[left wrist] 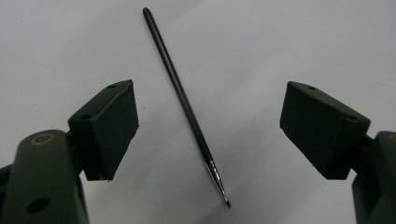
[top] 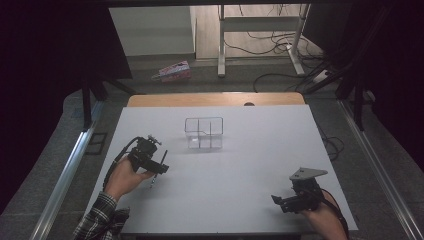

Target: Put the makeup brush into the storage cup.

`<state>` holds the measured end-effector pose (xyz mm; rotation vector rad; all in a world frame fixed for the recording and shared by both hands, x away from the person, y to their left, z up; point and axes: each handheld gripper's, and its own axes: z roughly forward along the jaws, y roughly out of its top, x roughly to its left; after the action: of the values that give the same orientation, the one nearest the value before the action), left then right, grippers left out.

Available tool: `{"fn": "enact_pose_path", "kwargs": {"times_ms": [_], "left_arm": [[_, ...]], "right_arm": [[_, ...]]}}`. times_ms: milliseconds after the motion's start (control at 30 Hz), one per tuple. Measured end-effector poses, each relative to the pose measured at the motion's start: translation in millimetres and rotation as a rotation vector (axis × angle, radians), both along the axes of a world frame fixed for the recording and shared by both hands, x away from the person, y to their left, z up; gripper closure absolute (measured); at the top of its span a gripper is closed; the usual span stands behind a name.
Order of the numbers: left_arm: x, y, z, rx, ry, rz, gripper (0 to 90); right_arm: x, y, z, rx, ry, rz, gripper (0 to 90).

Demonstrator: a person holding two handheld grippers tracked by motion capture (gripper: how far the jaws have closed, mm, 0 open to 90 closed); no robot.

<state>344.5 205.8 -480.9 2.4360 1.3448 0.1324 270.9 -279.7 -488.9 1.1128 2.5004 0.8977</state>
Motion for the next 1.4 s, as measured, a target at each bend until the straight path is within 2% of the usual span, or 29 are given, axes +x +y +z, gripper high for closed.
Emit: {"fn": "enact_pose_path", "kwargs": {"times_ms": [167,333,533,567,767,967,1033,1067,1133,1300,1367,1400], "left_arm": [[2.9,0.9,-2.1,0.006,0.024,0.014,22.8],[4.0,2.3,-6.7,0.007,0.055,0.031,31.5],[4.0,3.8,-14.7,0.018,0.090,0.026,42.5],[4.1,4.2,-15.7,0.018,0.093,0.028,46.7],[3.9,6.8,-23.1,0.022,0.113,0.044,54.9],[3.5,8.0,-28.7,0.038,0.125,0.046,60.0],[3.4,8.8,-28.6,0.049,0.128,0.048,65.9],[3.4,9.4,-28.5,0.066,0.131,0.050,72.3],[3.6,10.9,-28.5,0.052,0.152,0.045,85.0],[3.1,8.4,-27.9,0.071,0.147,0.042,85.7],[2.6,9.7,-27.7,0.062,0.145,0.038,85.7],[2.3,10.7,-27.8,0.043,0.146,0.041,85.7]], "right_arm": [[-0.1,0.3,-0.3,0.000,0.005,0.003,4.3],[0.0,0.8,-0.8,-0.003,0.007,0.009,4.7],[0.0,1.0,-1.2,-0.005,0.009,0.011,4.8],[0.0,1.0,-1.3,-0.006,0.010,0.011,4.9],[0.0,1.5,-1.8,-0.008,0.015,0.015,5.1],[-0.1,1.9,-2.2,-0.010,0.019,0.016,5.2],[-0.2,2.1,-2.4,-0.011,0.020,0.017,5.3],[-0.2,2.2,-2.4,-0.011,0.021,0.017,5.3],[-0.2,2.2,-2.4,-0.012,0.021,0.019,5.4],[-0.4,2.4,-2.4,-0.012,0.024,0.019,5.5],[-0.5,2.4,-2.4,-0.012,0.025,0.020,5.7],[-0.5,2.4,-2.3,-0.012,0.024,0.020,5.7]]}}
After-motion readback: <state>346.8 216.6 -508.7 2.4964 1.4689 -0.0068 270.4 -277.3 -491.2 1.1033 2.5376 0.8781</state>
